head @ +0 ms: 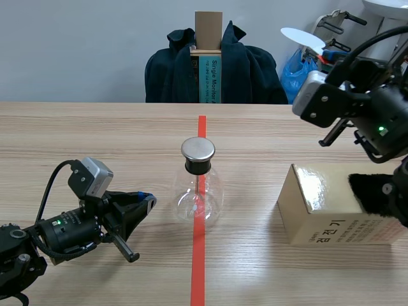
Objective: Do the electroscope experiment.
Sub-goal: 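Bring the plate to the electroscope and point at the metal foil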
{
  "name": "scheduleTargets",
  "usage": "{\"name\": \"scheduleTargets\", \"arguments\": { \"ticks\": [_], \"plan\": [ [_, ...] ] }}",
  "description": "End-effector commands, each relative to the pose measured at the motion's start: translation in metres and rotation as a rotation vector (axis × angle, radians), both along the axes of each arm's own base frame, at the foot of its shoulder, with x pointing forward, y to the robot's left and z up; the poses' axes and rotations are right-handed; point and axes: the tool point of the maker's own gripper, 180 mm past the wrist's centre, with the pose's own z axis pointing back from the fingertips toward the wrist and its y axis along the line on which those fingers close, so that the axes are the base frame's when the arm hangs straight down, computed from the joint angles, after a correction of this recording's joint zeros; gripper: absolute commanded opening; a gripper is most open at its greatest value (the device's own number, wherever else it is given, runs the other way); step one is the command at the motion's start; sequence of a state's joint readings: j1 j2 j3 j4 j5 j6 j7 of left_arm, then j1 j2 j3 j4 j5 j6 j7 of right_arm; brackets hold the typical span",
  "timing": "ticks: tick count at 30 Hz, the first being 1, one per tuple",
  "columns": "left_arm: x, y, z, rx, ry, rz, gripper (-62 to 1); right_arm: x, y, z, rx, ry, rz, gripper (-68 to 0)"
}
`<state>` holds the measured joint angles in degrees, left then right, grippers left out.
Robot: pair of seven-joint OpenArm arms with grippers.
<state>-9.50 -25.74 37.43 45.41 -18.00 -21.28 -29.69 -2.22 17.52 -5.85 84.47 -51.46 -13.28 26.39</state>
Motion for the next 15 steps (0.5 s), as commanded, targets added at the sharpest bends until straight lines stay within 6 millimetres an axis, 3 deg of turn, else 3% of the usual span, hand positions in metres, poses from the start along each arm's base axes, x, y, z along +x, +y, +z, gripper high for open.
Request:
{"name": "scheduleTargets", "arguments": {
  "ticks": [1, 8, 15],
  "plan": [
    [0.005, -0.006, 0.014, -0.039, -0.035, -0.006, -57.3, 0.004, 0.003, 0.016, 0.014, -0.055, 0.000, -66.9],
    [0.005, -0.007, 0.016, -0.049, -0.043, -0.008, -57.2, -0.002, 0.039, 0.002, 0.005, -0.021, 0.072, -66.9],
    [0.003, -0.008, 0.014, -0.030, -0.047, -0.025, -57.2, -0.014, 0.062, -0.022, -0.055, 0.031, 0.119, -66.9]
  ]
}}
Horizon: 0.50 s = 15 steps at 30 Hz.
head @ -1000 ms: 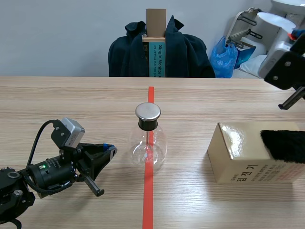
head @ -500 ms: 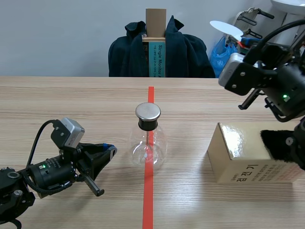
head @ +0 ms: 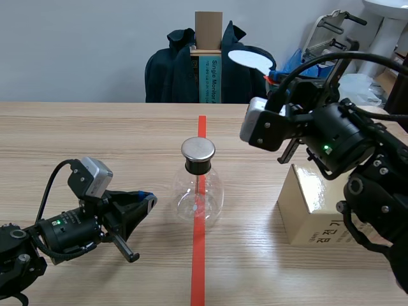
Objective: Do the electroscope experiment.
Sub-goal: 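Bring the plate to the electroscope and point at the metal foil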
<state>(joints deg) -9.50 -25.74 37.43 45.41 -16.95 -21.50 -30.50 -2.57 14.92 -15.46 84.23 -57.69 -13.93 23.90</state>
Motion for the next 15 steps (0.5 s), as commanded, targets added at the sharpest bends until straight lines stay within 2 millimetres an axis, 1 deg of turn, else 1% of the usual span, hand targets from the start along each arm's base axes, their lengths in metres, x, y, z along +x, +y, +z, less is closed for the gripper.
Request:
{"name": "scheduleTargets", "arguments": {
  "ticks": [1, 4, 8, 15],
  "plan": [
    [0.004, -0.007, 0.013, -0.030, -0.038, -0.014, -57.2, -0.003, -0.001, 0.000, -0.015, -0.013, 0.004, -66.9],
    [0.004, -0.007, 0.013, -0.029, -0.039, -0.016, -57.2, -0.014, 0.005, -0.011, -0.040, -0.002, 0.020, -66.9],
    [0.004, -0.007, 0.014, -0.032, -0.042, -0.015, -57.2, -0.026, 0.009, -0.020, -0.055, -0.001, 0.029, -66.9],
    [0.004, -0.007, 0.013, -0.032, -0.042, -0.015, -57.2, -0.038, 0.009, -0.033, -0.067, 0.020, 0.031, -66.9]
  ]
}}
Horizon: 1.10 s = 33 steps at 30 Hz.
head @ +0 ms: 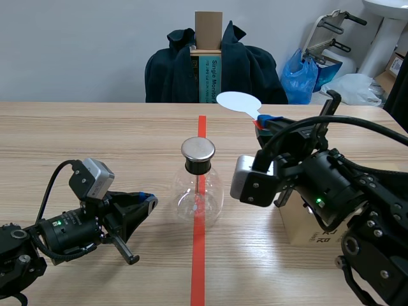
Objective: Do the electroscope experiment.
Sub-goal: 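Bring the plate to the electroscope and point at the metal foil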
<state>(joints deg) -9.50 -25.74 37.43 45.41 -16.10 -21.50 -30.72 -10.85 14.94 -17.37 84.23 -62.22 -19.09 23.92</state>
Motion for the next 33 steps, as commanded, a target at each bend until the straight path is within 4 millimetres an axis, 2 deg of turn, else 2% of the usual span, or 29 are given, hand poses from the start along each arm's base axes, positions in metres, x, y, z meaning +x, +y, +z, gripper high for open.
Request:
{"name": "scheduleTargets", "arguments": {
  "ticks": [1, 15, 25, 33],
  "plan": [
    [0.005, -0.006, 0.014, -0.040, -0.036, -0.006, -57.3, 0.001, -0.004, 0.006, -0.012, -0.030, -0.003, -66.9],
    [0.005, -0.006, 0.014, -0.040, -0.036, -0.006, -57.3, -0.008, -0.002, -0.004, -0.021, -0.001, 0.005, -66.9],
    [0.005, -0.006, 0.014, -0.040, -0.036, -0.006, -57.2, -0.020, 0.013, -0.006, -0.049, -0.011, 0.111, -66.9],
    [0.005, -0.006, 0.014, -0.040, -0.036, -0.006, -57.3, -0.038, 0.024, -0.011, -0.093, -0.046, 0.189, -66.9]
  ]
}}
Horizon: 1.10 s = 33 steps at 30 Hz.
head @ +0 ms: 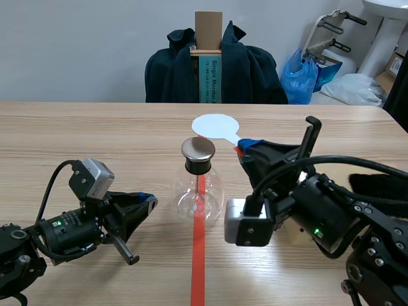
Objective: Do the electroscope experiment.
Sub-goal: 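Bring the plate to the electroscope and point at the metal foil, then move the plate toward and away from the electroscope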
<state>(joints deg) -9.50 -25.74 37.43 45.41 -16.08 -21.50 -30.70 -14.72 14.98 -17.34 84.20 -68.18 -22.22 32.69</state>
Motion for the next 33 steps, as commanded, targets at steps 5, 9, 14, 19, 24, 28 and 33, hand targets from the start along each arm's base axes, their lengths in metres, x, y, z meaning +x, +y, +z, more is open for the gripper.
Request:
{"name": "scheduleTargets", "arguments": {
  "ticks": [5, 9, 14, 19, 24, 28, 33],
  "plan": [
    [0.005, -0.006, 0.014, -0.040, -0.036, -0.005, -57.2, -0.013, 0.003, 0.004, -0.020, -0.059, 0.052, -66.9],
    [0.005, -0.006, 0.014, -0.040, -0.036, -0.005, -57.3, -0.017, 0.005, 0.002, -0.030, -0.062, 0.063, -66.9],
    [0.005, -0.006, 0.014, -0.040, -0.036, -0.005, -57.2, -0.021, 0.007, 0.001, -0.029, -0.064, 0.078, -66.9],
    [0.005, -0.006, 0.014, -0.040, -0.036, -0.005, -57.3, -0.021, 0.007, 0.001, -0.032, -0.066, 0.079, -66.9],
    [0.005, -0.006, 0.014, -0.040, -0.036, -0.005, -57.3, -0.020, 0.006, 0.001, -0.032, -0.066, 0.075, -66.9],
    [0.005, -0.006, 0.014, -0.040, -0.036, -0.005, -57.3, -0.015, 0.000, 0.002, -0.032, -0.066, 0.031, -66.9],
    [0.005, -0.006, 0.014, -0.040, -0.036, -0.005, -57.3, -0.006, -0.010, 0.002, -0.032, -0.064, -0.043, -66.9]
  ]
}}
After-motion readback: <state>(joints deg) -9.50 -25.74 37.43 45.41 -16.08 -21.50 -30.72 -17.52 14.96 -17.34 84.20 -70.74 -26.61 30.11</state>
